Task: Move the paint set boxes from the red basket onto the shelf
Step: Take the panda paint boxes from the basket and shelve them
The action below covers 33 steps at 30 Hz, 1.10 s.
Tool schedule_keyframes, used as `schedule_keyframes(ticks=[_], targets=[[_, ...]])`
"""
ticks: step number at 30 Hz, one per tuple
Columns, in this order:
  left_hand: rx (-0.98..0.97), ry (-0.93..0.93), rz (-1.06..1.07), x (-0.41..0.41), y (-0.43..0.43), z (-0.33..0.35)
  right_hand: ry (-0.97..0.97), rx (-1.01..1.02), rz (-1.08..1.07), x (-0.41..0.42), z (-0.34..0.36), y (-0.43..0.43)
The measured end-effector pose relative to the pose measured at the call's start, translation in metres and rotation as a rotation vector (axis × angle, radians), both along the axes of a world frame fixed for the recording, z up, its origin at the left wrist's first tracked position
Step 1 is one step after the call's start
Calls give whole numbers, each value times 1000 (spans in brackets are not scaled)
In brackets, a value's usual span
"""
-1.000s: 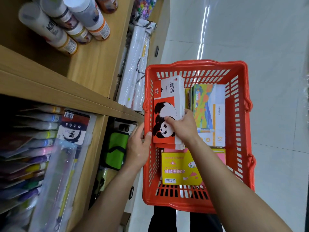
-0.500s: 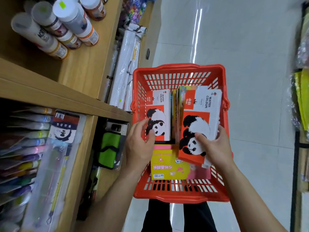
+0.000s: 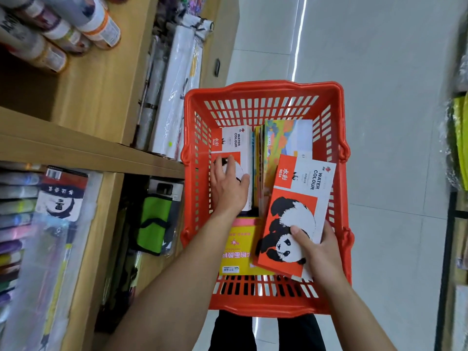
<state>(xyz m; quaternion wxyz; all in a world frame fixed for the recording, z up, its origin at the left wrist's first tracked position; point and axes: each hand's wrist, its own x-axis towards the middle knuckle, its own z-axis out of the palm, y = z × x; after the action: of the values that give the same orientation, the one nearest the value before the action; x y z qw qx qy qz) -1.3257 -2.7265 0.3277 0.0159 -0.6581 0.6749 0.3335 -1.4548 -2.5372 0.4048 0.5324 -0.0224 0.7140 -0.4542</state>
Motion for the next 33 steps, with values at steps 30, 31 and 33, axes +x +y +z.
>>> schedule_keyframes(ticks=[30, 31, 33], targets=[[0, 325, 336, 16, 15, 33, 91, 20, 45, 6, -4, 1], [50, 333, 328, 16, 14, 32, 95, 21, 44, 6, -5, 1], [152, 336, 352, 17, 10, 33, 97, 14, 42, 7, -5, 1]])
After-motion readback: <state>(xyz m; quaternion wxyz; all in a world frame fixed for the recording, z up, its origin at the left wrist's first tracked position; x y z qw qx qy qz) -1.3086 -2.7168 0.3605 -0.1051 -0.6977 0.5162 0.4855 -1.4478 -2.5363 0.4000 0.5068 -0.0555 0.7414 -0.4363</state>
